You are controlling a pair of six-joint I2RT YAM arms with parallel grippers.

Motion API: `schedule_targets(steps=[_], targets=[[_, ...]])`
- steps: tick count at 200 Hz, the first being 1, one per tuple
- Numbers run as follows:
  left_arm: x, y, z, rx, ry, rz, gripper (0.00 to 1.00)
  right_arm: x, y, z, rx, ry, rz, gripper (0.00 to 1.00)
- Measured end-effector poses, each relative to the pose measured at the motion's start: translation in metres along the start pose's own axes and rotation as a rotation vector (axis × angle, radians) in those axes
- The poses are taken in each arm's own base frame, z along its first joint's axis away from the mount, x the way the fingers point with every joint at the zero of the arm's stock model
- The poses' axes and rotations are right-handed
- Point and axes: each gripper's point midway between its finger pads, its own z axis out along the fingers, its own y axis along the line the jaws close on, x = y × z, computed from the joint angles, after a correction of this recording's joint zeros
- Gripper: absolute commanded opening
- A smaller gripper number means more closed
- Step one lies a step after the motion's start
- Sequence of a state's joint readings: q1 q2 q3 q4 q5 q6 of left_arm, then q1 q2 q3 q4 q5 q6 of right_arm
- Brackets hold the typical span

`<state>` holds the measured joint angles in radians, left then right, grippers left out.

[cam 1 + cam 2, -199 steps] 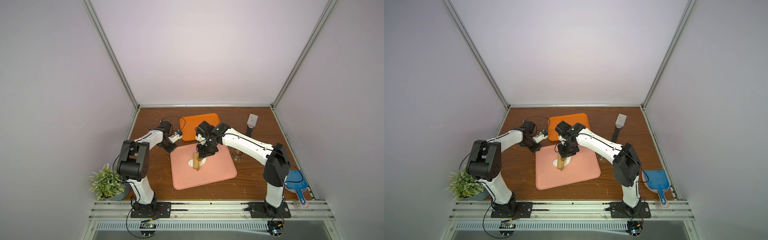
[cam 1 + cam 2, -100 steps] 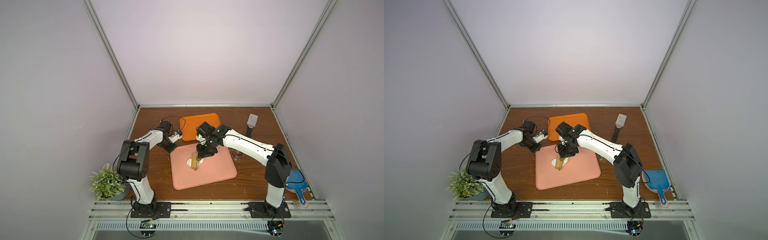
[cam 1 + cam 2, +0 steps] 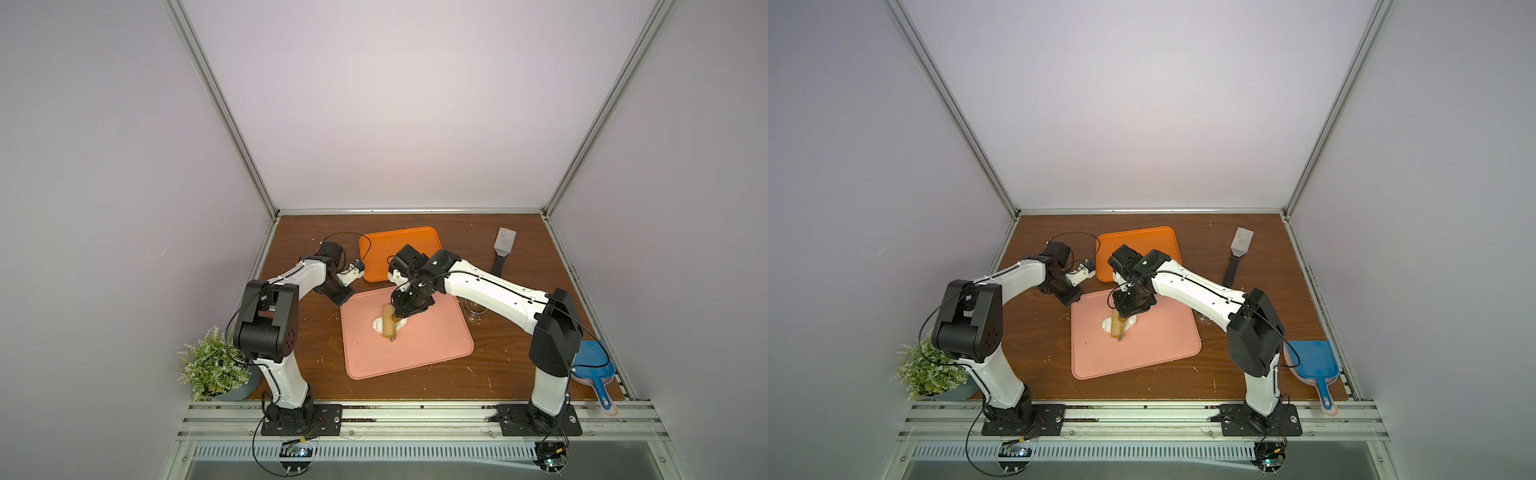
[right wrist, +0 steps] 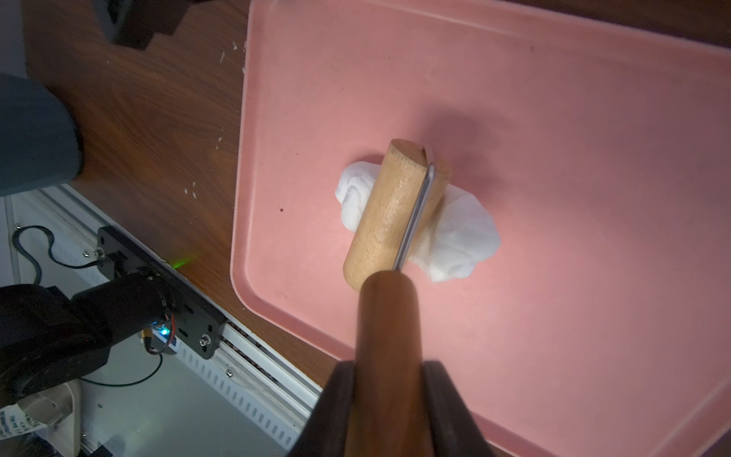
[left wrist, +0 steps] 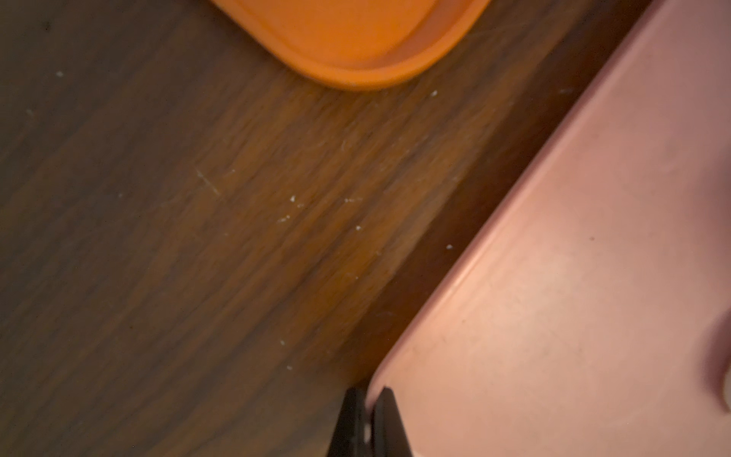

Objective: Roll out the dumpling wrappers from the dough
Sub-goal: Flatten out the dough on the work surface.

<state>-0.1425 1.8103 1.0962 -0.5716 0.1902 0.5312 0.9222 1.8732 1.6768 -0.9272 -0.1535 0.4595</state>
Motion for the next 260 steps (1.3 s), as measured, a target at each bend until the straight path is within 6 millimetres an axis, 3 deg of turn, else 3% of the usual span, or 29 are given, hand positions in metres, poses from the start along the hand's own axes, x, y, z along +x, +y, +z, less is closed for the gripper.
schedule_targets(steps=[43, 120, 165, 260], targets=[[0.0, 0.0, 0.0, 0.0, 0.001, 0.0, 0.0, 0.002, -0.001, -0.014, 0.031, 0.012, -0.03, 0.0], [0.0, 0.0, 0.0, 0.0, 0.001, 0.0, 0.0, -0.005, 0.015, -0.028, -0.036, 0.0, -0.044, 0.0], [0.0, 0.0, 0.0, 0.0, 0.0, 0.0, 0.0, -0.003, 0.011, -0.003, -0.023, 0.054, -0.029, 0.0], [0.0, 0.0, 0.0, 0.0, 0.001, -0.001, 0.0, -0.005, 0.01, 0.01, -0.097, 0.072, 0.032, 0.0]])
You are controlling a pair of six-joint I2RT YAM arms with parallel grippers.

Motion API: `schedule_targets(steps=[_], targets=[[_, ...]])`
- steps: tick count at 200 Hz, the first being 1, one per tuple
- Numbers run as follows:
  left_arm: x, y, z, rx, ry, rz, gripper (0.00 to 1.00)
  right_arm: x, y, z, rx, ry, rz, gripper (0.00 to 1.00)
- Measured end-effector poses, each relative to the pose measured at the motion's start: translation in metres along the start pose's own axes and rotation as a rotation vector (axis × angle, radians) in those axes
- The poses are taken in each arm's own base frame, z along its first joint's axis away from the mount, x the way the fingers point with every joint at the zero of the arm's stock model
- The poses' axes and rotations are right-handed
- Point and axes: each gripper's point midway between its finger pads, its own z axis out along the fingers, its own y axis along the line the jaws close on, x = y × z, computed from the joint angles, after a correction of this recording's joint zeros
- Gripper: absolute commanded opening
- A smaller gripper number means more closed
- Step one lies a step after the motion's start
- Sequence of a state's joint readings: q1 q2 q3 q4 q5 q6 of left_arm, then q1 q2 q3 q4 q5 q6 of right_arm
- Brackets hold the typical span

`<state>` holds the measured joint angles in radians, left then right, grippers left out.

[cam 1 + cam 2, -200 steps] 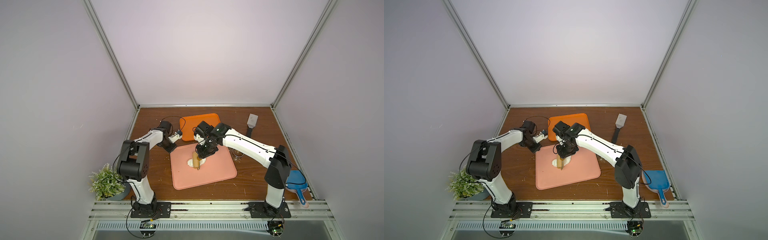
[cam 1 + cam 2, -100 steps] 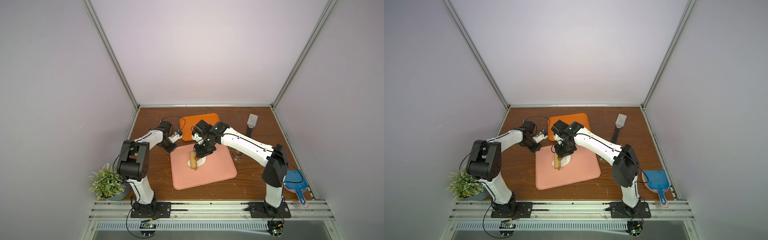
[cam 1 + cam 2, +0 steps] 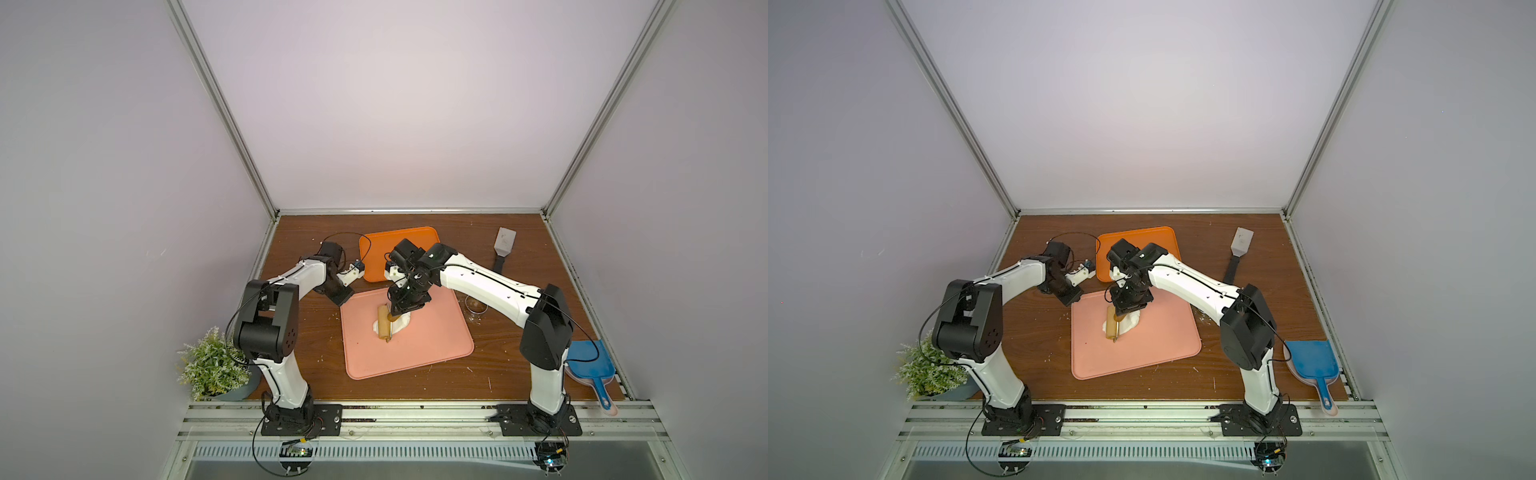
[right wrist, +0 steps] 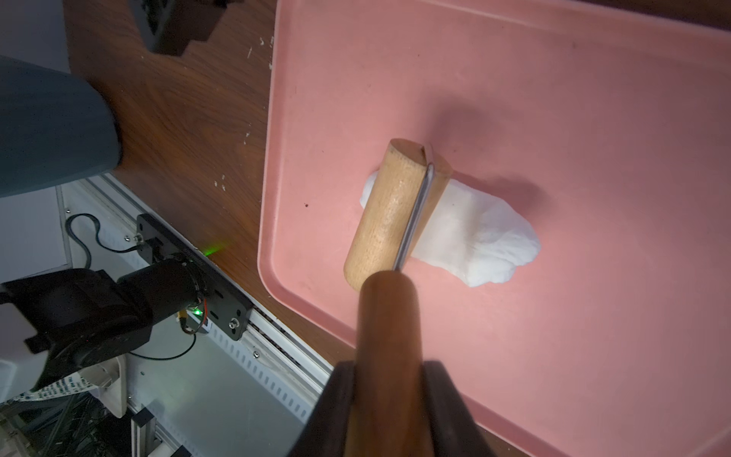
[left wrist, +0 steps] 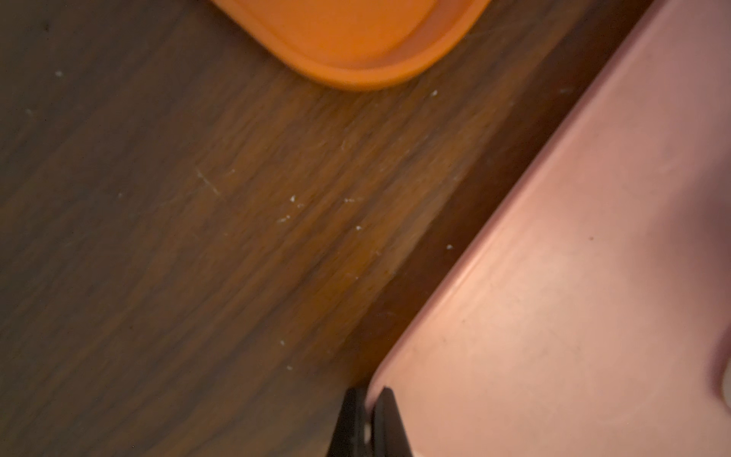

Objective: Roll out the dumpling wrappers from the dough
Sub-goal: Flatten out the dough on the work surface.

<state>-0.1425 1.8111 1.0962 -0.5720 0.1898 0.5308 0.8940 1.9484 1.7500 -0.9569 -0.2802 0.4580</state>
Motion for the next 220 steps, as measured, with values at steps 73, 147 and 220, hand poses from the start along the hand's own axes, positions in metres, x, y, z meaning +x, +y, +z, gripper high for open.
schedule_targets(steps=[73, 147, 220], targets=[[0.0, 0.0, 0.0, 0.0, 0.001, 0.0, 0.0, -0.001, -0.01, 0.02, -0.043, 0.01, 0.082, 0.0], [0.0, 0.0, 0.0, 0.001, 0.001, 0.0, 0.0, -0.004, -0.007, 0.027, -0.072, 0.003, 0.102, 0.0], [0.0, 0.0, 0.0, 0.001, 0.001, 0.0, 0.0, -0.009, 0.007, 0.009, -0.122, -0.045, 0.016, 0.0]])
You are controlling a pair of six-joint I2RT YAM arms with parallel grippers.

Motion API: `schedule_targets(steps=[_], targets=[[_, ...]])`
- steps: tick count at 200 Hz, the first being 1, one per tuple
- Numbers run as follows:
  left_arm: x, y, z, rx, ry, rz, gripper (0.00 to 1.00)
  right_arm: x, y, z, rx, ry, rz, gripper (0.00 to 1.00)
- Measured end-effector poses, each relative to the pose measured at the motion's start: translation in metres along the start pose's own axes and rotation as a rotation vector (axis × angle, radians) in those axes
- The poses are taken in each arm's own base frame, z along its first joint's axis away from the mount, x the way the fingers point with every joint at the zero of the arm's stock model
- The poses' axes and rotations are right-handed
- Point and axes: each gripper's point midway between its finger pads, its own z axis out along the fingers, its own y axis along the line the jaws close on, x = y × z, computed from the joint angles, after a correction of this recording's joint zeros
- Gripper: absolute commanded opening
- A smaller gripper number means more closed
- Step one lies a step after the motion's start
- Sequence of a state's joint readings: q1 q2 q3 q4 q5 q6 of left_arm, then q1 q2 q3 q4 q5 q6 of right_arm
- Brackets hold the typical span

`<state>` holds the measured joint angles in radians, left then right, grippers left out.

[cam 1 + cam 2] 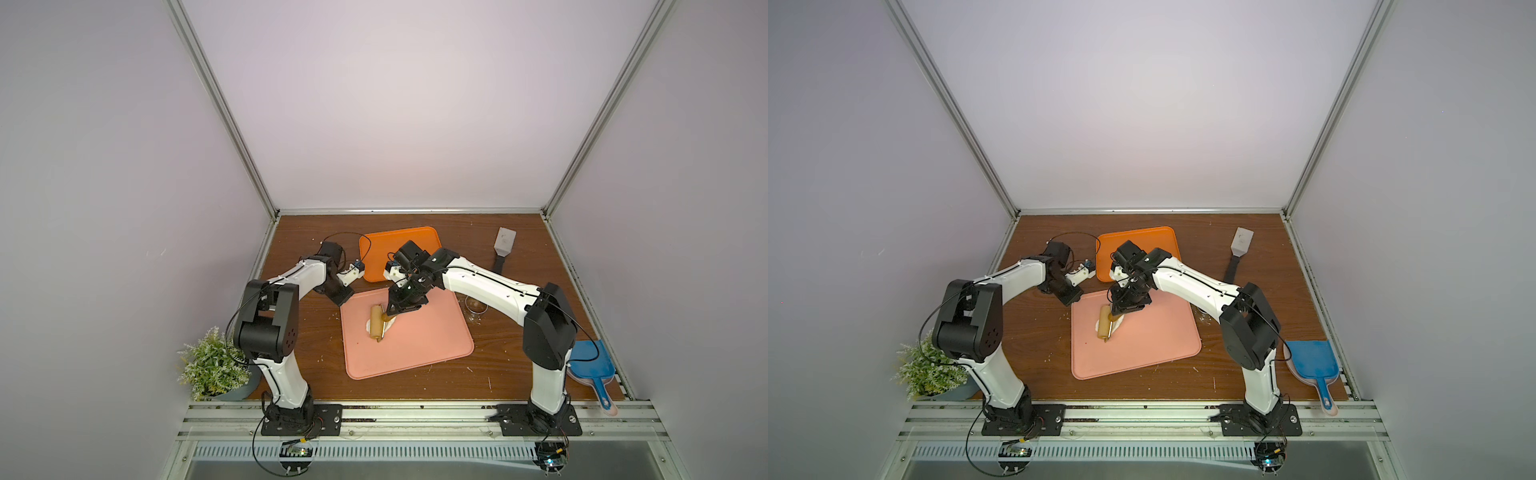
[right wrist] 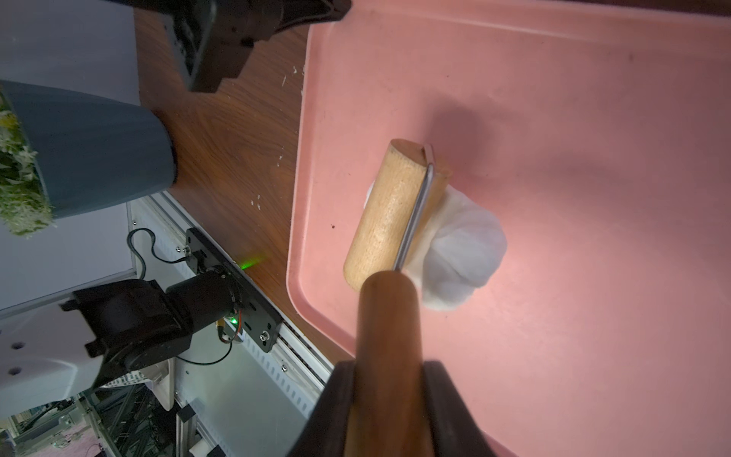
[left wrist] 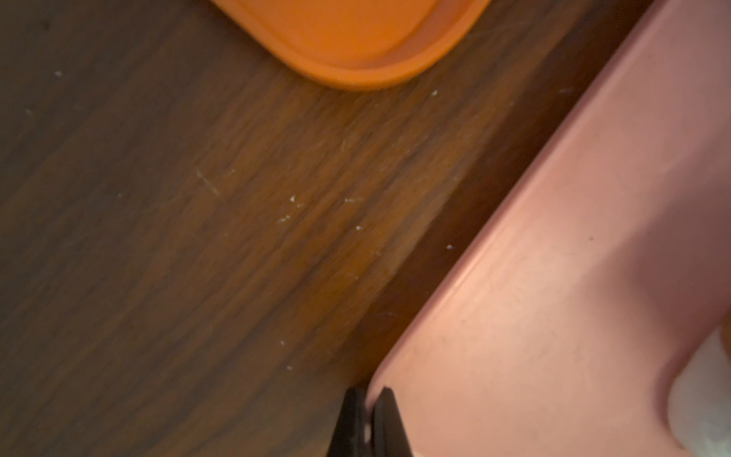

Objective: Roll out the dumpling wrappers from the dough
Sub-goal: Flatten out the dough on the work surface.

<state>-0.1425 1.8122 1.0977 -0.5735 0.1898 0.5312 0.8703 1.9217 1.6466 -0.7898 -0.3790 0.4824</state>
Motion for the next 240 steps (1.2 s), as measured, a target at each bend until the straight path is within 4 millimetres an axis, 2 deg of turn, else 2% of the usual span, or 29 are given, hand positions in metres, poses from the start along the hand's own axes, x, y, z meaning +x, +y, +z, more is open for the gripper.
schedule_targets(steps=[42, 71, 112, 135, 174, 195, 240], targets=[[0.0, 0.0, 0.0, 0.001, 0.001, 0.0, 0.0, -0.003, 0.01, -0.01, 0.019, -0.016, -0.061, 0.0], [0.0, 0.0, 0.0, 0.001, 0.002, 0.0, 0.0, -0.012, 0.016, -0.029, 0.043, -0.059, -0.08, 0.0], [0.0, 0.0, 0.0, 0.001, 0.002, 0.0, 0.0, -0.011, 0.005, -0.064, 0.103, -0.111, -0.056, 0.0], [0.0, 0.0, 0.0, 0.001, 0.002, 0.0, 0.0, -0.009, -0.001, -0.076, 0.132, -0.136, -0.027, 0.0], [0.0, 0.0, 0.0, 0.001, 0.002, 0.0, 0.0, -0.003, -0.012, -0.062, 0.165, -0.134, 0.084, 0.0], [0.0, 0.0, 0.0, 0.001, 0.002, 0.0, 0.0, -0.001, -0.01, -0.056, 0.186, -0.146, 0.139, 0.0], [0.0, 0.0, 0.0, 0.001, 0.002, 0.0, 0.0, -0.017, -0.007, -0.045, 0.229, -0.208, 0.243, 0.0]])
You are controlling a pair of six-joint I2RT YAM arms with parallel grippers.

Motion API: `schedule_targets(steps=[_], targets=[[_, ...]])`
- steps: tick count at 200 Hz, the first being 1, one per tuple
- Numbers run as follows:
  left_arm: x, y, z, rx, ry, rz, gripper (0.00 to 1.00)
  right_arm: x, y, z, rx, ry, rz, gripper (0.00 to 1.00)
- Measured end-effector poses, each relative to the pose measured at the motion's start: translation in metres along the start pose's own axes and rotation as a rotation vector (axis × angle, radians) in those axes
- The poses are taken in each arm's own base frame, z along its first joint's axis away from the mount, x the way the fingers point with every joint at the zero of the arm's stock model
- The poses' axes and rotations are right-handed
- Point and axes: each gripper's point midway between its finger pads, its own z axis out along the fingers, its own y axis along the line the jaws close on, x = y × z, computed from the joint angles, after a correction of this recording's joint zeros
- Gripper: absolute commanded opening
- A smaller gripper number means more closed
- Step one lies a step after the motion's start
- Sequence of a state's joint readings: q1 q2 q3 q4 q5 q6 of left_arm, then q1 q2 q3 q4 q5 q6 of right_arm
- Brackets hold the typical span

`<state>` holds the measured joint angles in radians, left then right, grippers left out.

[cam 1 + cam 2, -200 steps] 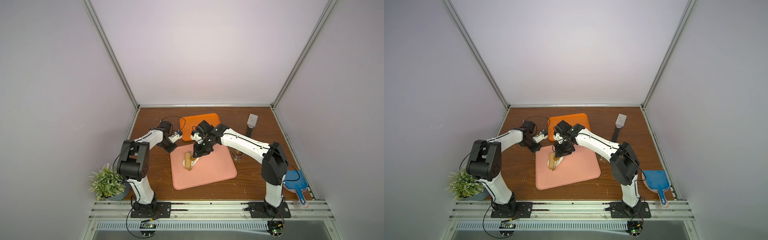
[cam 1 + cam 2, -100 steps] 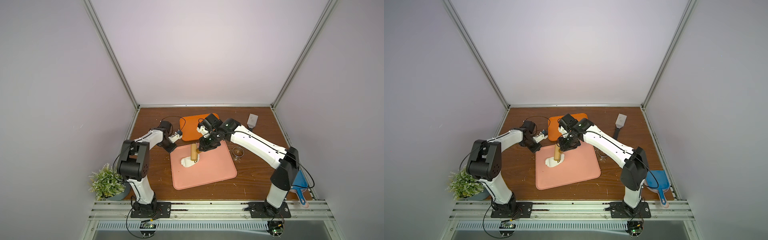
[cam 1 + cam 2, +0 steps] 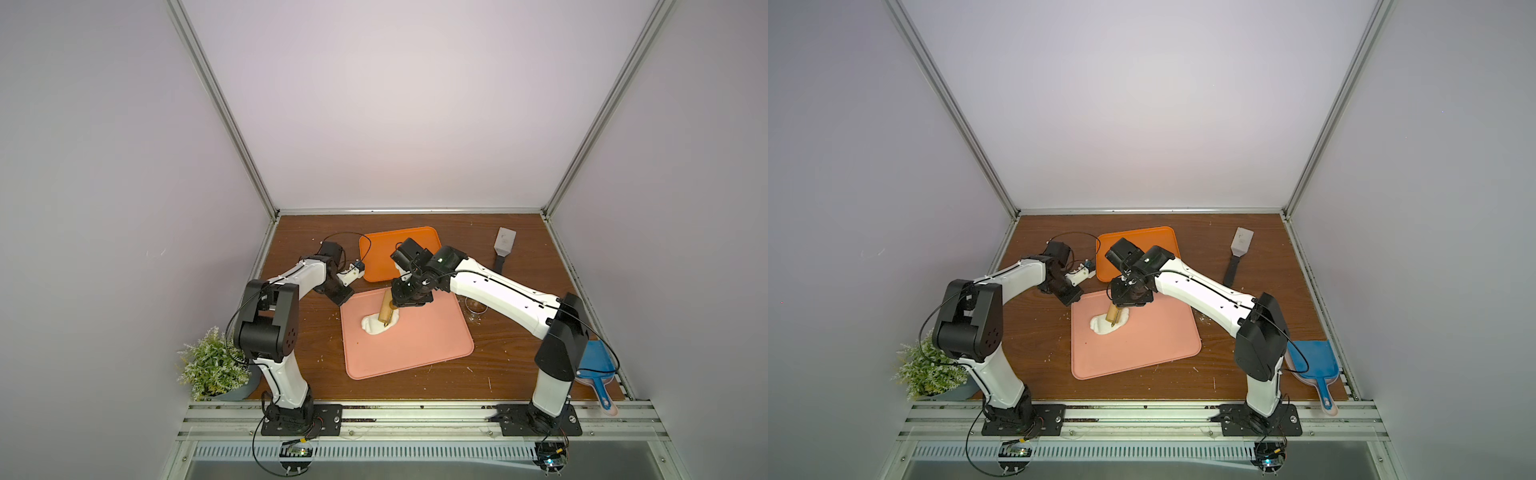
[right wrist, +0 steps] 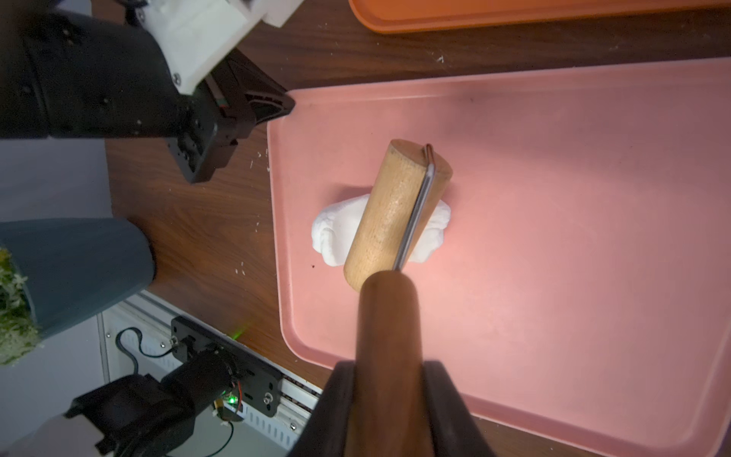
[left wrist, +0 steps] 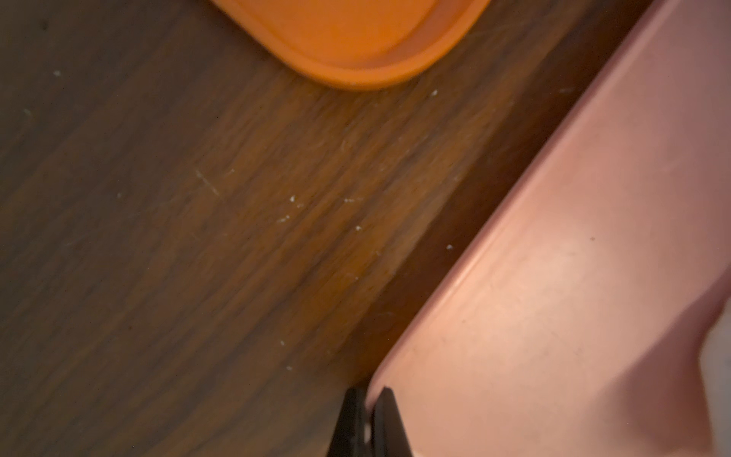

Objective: Roll out the dumpling wrappers from the dough
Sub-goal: Flatten out the dough on the work surface.

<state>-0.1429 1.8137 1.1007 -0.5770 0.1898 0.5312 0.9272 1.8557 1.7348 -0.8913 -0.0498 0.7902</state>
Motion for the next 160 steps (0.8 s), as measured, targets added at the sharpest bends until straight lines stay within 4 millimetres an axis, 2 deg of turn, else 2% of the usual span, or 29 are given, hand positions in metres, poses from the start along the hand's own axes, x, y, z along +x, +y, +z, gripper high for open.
schedule_targets(steps=[30, 104, 160], targets=[[0.0, 0.0, 0.0, 0.0, 0.0, 0.0, 0.0, 0.001, -0.008, 0.017, 0.043, 0.004, 0.089, 0.0], [0.0, 0.0, 0.0, 0.0, 0.001, 0.0, 0.0, 0.012, -0.03, 0.017, 0.071, -0.064, 0.269, 0.0], [0.0, 0.0, 0.0, 0.0, 0.0, 0.0, 0.0, 0.019, -0.037, 0.031, 0.02, -0.074, 0.307, 0.0]])
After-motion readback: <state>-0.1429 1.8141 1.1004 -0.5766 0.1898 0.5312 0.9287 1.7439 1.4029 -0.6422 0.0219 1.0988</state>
